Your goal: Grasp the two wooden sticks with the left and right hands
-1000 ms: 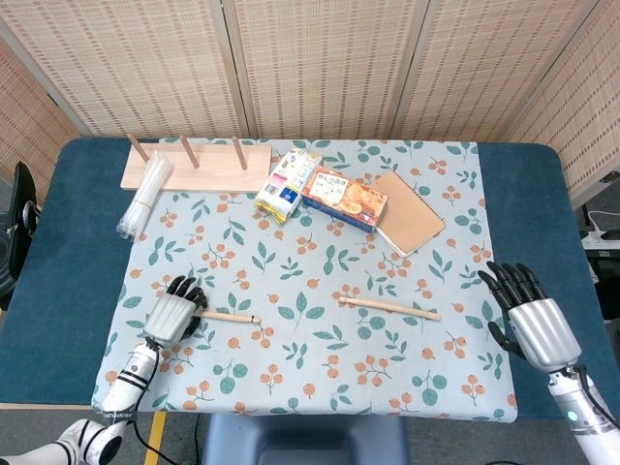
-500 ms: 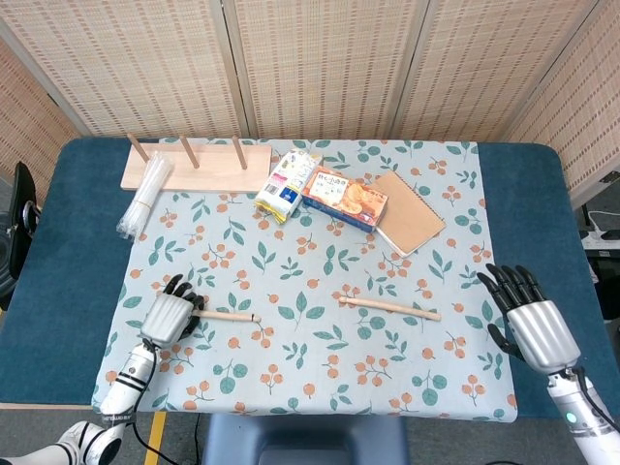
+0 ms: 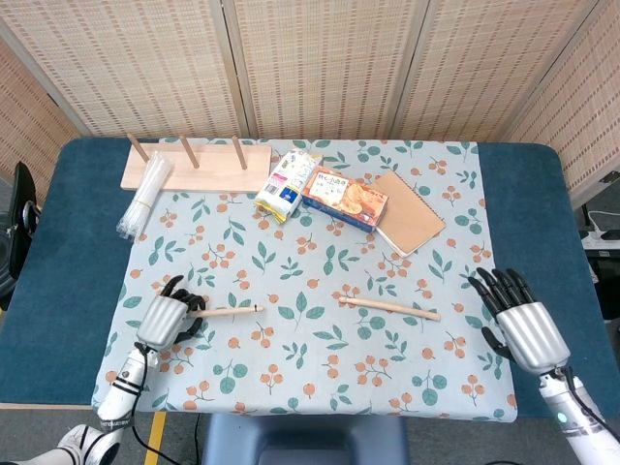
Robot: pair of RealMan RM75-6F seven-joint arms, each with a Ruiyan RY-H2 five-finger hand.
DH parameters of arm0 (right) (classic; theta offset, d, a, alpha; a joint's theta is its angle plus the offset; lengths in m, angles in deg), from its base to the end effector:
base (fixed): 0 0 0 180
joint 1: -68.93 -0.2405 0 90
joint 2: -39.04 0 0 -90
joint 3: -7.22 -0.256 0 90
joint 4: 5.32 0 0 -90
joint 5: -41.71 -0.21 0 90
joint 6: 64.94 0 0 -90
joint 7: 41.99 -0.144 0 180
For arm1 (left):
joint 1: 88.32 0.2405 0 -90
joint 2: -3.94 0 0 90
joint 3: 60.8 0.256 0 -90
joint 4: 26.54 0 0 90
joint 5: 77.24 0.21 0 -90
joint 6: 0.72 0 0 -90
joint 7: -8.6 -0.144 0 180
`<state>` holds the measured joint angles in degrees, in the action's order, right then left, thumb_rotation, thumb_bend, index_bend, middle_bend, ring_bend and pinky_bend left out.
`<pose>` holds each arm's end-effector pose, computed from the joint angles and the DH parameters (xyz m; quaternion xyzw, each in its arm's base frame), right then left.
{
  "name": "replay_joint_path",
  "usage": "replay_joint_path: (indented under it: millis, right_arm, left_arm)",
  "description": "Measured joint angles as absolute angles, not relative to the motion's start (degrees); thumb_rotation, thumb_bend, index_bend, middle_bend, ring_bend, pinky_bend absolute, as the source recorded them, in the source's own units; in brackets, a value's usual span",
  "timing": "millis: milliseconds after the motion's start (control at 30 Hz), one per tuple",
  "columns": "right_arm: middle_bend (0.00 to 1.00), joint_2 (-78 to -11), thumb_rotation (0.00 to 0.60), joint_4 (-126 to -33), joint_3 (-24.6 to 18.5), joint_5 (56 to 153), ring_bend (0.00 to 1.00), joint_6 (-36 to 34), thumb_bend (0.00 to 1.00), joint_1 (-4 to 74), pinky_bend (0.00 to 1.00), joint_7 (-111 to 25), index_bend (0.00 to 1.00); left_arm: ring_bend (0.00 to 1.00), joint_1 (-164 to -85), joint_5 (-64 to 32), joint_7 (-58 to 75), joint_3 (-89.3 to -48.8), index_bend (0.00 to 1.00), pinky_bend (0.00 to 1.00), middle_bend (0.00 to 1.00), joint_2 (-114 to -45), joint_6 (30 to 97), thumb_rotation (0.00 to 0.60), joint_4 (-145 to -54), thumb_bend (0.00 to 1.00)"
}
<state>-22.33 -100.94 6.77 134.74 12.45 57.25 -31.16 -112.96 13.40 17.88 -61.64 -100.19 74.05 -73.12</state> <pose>-0.2765 -0.2024 0.1390 0.7175 -0.3039 0.3380 0.5278 -0.2761 0.2824 -0.0369 -0.7029 -0.3409 -0.4281 0.4543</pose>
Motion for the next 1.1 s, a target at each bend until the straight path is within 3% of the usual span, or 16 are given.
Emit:
replay_joint_path:
  millis: [333, 567, 733, 1100]
  right_arm:
    - [0.0, -26.8, 0.6, -100.5, 5.3, 130.6, 0.0, 6.3, 0.32, 54.1, 0.02, -25.5, 0.0]
    - [0.24, -35.6, 0.6, -96.2, 3.7, 125.8, 0.0, 1.6, 0.32, 50.8, 0.02, -19.2, 0.17]
    - [0.29, -41.1, 0.6, -93.3, 3.2, 123.0, 0.01, -1.1, 0.32, 48.5, 0.02, -13.2, 0.24]
    - [0.35, -46.7, 0.6, -89.3, 2.7, 116.0, 0.07, -4.5, 0.32, 45.6, 0.03, -4.1, 0.32]
  left_arm:
    - [0.41, -111.4, 13.8, 29.1, -61.9, 0.81, 0.14, 0.76, -99.4, 79.3, 0.6, -74.4, 0.49]
    - [0.41, -110.0, 14.7, 26.1, -61.3, 0.81, 0.14, 0.76, -96.1, 81.8, 0.6, -78.3, 0.49]
    - [0.41, -109.4, 14.7, 24.9, -61.3, 0.81, 0.14, 0.76, -94.1, 82.6, 0.6, -80.6, 0.49]
    - [0.41, -109.2, 15.3, 24.9, -60.9, 0.81, 0.14, 0.77, -93.1, 82.7, 0.6, -81.4, 0.49]
